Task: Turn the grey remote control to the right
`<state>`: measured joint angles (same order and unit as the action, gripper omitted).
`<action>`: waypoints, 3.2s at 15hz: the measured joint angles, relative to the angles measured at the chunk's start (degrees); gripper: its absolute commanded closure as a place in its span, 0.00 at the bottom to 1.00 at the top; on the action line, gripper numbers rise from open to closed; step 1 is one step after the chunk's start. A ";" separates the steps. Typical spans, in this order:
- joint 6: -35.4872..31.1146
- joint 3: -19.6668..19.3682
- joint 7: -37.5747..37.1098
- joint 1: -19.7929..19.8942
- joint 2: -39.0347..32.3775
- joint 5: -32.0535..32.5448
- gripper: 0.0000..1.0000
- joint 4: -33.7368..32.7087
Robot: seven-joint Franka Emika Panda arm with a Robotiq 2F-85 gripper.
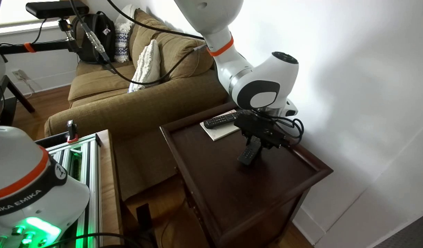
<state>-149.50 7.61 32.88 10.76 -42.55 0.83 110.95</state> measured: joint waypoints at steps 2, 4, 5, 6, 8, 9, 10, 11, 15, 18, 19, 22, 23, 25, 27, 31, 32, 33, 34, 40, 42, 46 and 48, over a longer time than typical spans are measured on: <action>-0.70 -0.01 -5.42 -0.12 -0.03 -0.63 0.75 0.00; -1.78 -0.28 -10.83 -0.42 -0.07 -0.96 0.75 0.05; -2.29 -0.62 -13.34 -0.73 -0.09 -1.03 0.75 0.09; -2.45 -1.01 -15.61 -1.07 -0.11 -1.11 0.75 0.12; -2.47 -1.70 -19.49 -1.62 -0.18 -1.45 0.75 0.27; -2.47 -1.93 -20.99 -1.81 -0.25 -1.66 0.75 0.39; -2.35 -2.09 -22.22 -1.94 -0.33 -1.81 0.75 0.47; -2.33 -2.24 -23.28 -2.06 -0.41 -1.89 0.75 0.49; -2.33 -2.39 -25.50 -2.23 -0.43 -2.10 0.75 0.48; -2.32 -2.54 -26.21 -2.37 -0.43 -2.15 0.61 0.46; -2.32 -2.56 -26.33 -2.39 -0.43 -2.16 0.25 0.46; -2.32 -2.67 -26.64 -2.42 -0.48 -2.16 0.11 0.46; -2.31 -2.79 -26.66 -2.42 -0.48 -2.16 0.02 0.46; -2.28 -3.02 -26.66 -2.41 -0.45 -2.16 0.00 0.46; -2.26 -3.18 -26.66 -2.43 -0.10 -2.16 0.00 0.47; 0.86 -3.21 -26.66 -2.79 3.50 -2.16 0.00 1.17; 2.37 -3.24 -26.66 -3.07 5.22 -2.16 0.00 1.68; 4.06 -3.46 -26.88 -3.52 7.01 -2.13 0.00 2.13; 6.17 -3.77 -27.22 -3.99 8.72 -2.12 0.00 2.38; 17.46 -6.78 -31.40 -7.11 16.47 -1.12 0.00 2.76; 17.67 -7.72 -33.11 -8.09 18.08 0.25 0.00 3.32; 18.15 -8.99 -35.08 -9.36 19.88 3.64 0.00 4.44; 18.19 -9.09 -35.10 -9.47 20.09 4.05 0.00 4.82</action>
<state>-131.31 -1.48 -2.23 1.29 -22.46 4.88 115.77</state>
